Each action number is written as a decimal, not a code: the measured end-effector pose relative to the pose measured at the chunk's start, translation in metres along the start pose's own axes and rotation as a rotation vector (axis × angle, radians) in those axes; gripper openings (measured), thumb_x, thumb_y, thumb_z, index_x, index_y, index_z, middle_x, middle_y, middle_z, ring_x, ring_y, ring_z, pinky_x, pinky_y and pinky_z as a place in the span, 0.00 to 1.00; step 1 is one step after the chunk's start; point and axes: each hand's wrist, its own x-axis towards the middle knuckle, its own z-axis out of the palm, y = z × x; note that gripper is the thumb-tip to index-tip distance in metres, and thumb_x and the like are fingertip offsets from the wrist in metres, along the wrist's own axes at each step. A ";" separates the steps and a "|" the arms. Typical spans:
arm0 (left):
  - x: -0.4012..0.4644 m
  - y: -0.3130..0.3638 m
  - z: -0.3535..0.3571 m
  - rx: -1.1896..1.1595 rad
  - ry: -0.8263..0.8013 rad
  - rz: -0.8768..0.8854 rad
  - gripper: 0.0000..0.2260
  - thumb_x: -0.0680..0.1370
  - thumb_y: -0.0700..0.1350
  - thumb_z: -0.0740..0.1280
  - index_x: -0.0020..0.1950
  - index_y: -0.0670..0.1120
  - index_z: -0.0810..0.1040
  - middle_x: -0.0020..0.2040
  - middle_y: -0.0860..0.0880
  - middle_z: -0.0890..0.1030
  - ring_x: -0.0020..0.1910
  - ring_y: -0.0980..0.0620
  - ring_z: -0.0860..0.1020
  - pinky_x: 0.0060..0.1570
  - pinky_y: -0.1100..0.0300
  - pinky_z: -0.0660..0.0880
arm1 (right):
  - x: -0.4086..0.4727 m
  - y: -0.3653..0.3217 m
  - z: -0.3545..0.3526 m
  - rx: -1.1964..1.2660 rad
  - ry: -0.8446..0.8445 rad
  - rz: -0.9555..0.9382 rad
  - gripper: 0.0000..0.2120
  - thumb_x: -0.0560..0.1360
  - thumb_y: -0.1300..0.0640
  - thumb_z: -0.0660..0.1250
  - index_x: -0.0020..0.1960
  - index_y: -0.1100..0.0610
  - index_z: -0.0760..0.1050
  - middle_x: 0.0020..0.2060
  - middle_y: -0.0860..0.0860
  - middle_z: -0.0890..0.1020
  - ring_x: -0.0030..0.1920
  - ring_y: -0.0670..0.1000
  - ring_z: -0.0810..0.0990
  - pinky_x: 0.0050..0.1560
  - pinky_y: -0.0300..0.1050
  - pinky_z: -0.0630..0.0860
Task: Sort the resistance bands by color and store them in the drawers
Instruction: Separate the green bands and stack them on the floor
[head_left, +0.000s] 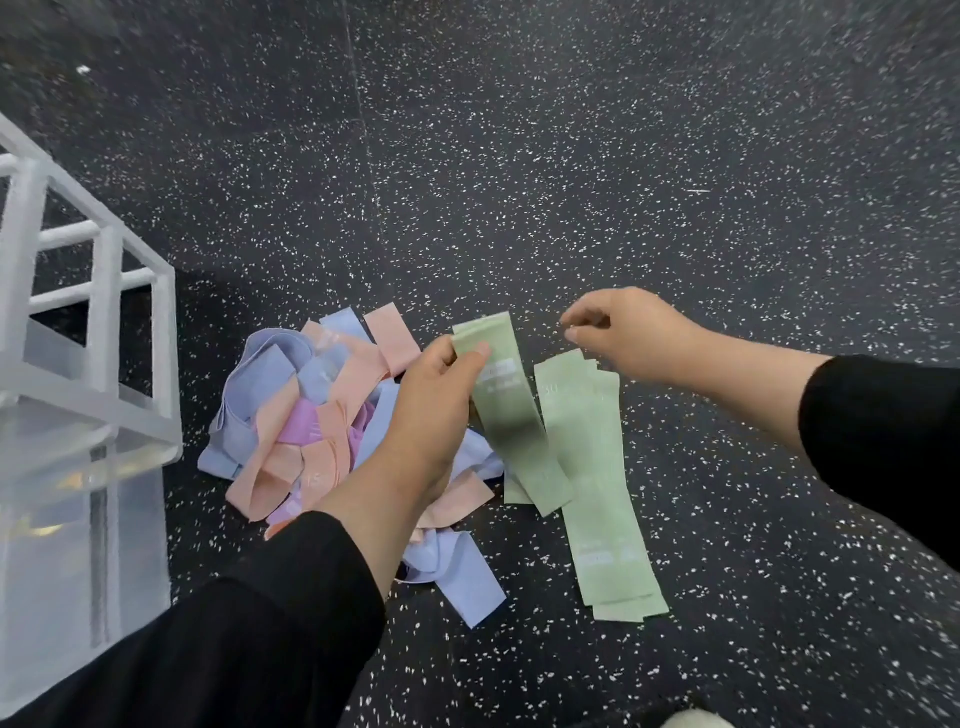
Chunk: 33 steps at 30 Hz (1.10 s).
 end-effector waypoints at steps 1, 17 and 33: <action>0.000 -0.002 0.000 -0.019 -0.017 -0.012 0.09 0.84 0.42 0.61 0.57 0.45 0.81 0.50 0.44 0.87 0.36 0.54 0.82 0.33 0.62 0.75 | 0.005 0.007 0.002 -0.113 -0.044 -0.006 0.12 0.82 0.52 0.65 0.64 0.52 0.80 0.55 0.48 0.83 0.48 0.49 0.79 0.55 0.46 0.76; 0.006 -0.023 0.000 -0.129 -0.052 -0.166 0.09 0.85 0.40 0.60 0.59 0.44 0.79 0.52 0.37 0.85 0.43 0.41 0.85 0.42 0.39 0.81 | 0.047 0.043 0.084 -0.854 -0.200 -0.226 0.11 0.80 0.63 0.58 0.58 0.54 0.75 0.55 0.52 0.72 0.59 0.57 0.73 0.59 0.56 0.68; 0.001 -0.033 0.016 0.011 -0.035 -0.083 0.06 0.74 0.46 0.71 0.50 0.53 0.83 0.49 0.46 0.86 0.47 0.46 0.83 0.56 0.39 0.78 | -0.002 -0.005 0.028 0.616 -0.109 0.112 0.04 0.77 0.62 0.72 0.47 0.57 0.86 0.42 0.56 0.86 0.39 0.49 0.80 0.43 0.43 0.81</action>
